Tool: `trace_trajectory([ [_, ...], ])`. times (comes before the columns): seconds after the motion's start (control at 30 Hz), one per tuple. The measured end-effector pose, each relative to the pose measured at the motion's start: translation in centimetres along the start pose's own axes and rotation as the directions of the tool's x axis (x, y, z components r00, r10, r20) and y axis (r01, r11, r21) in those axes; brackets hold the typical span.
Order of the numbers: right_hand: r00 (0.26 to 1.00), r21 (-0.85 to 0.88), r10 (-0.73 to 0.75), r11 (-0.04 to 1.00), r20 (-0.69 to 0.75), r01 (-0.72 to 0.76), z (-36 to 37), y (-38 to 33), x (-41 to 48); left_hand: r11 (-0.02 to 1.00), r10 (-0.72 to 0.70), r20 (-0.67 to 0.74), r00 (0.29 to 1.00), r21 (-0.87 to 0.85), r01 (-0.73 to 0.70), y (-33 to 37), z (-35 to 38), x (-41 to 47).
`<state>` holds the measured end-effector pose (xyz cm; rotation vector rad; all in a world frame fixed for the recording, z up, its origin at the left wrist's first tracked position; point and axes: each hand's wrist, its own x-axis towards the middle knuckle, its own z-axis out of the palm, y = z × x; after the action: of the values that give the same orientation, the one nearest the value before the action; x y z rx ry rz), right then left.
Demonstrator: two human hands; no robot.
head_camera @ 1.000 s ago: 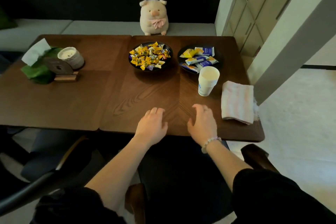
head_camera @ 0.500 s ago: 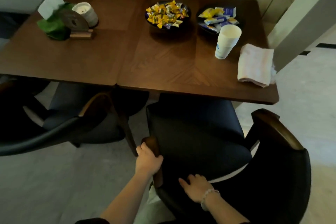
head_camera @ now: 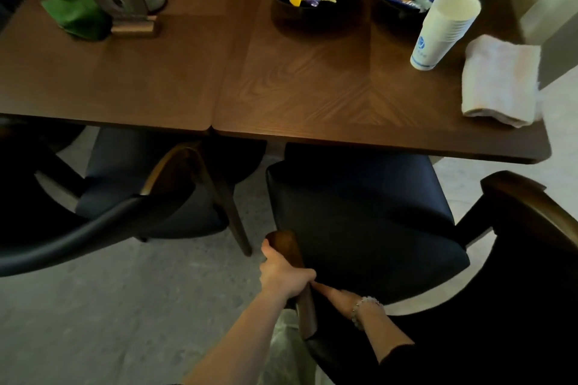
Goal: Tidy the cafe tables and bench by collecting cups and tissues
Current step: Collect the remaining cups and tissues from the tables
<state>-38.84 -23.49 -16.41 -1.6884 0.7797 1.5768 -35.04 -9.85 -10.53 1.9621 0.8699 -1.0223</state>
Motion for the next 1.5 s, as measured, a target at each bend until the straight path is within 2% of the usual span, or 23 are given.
trace_trajectory([
  [0.13,0.997,0.011,0.045,0.999,0.059,-0.046,-0.1,-1.2,-0.4,0.999,0.021,0.019,1.000,0.029,-0.022,0.3,-1.0,0.3],
  [0.33,0.998,0.004,0.046,0.999,0.042,-0.046,-0.9,-5.1,-1.5,0.993,0.109,-0.009,0.994,0.043,-0.109,2.5,-4.1,2.3],
  [0.5,0.999,0.047,-0.038,0.998,0.009,0.038,-2.5,-8.4,-3.5,0.977,0.153,0.015,0.988,0.147,-0.154,6.7,-6.7,3.9],
  [0.63,0.996,0.164,-0.090,0.982,-0.026,0.093,-3.3,-12.0,-3.7,0.949,0.214,0.031,0.976,0.230,-0.215,10.7,-8.8,5.3],
  [0.8,0.992,0.204,-0.112,0.972,-0.054,0.121,-4.4,-15.7,1.8,0.919,0.284,0.026,0.958,0.277,-0.280,14.8,-11.3,7.7],
  [0.97,0.998,0.130,-0.035,0.991,-0.054,0.042,-4.7,-17.0,2.1,0.954,0.225,-0.045,0.973,0.216,-0.210,14.2,-11.5,9.2],
  [1.17,1.000,0.146,0.021,0.989,-0.019,-0.019,-4.5,-17.3,2.7,0.956,0.208,-0.072,0.975,0.228,-0.187,14.1,-11.1,9.4],
  [1.33,0.997,0.172,-0.072,0.982,-0.009,0.072,-3.7,-15.4,8.6,0.968,0.212,-0.072,0.975,0.149,-0.200,13.7,-11.1,9.3],
  [1.43,0.997,0.104,-0.035,0.994,0.075,0.027,-4.9,-16.6,4.1,0.972,0.198,-0.015,0.980,0.131,-0.194,13.7,-11.2,9.4],
  [1.5,0.997,-0.053,-0.028,0.998,0.077,0.032,-6.4,-17.6,0.6,0.972,0.184,0.027,0.982,0.145,-0.186,13.8,-11.4,9.3],
])
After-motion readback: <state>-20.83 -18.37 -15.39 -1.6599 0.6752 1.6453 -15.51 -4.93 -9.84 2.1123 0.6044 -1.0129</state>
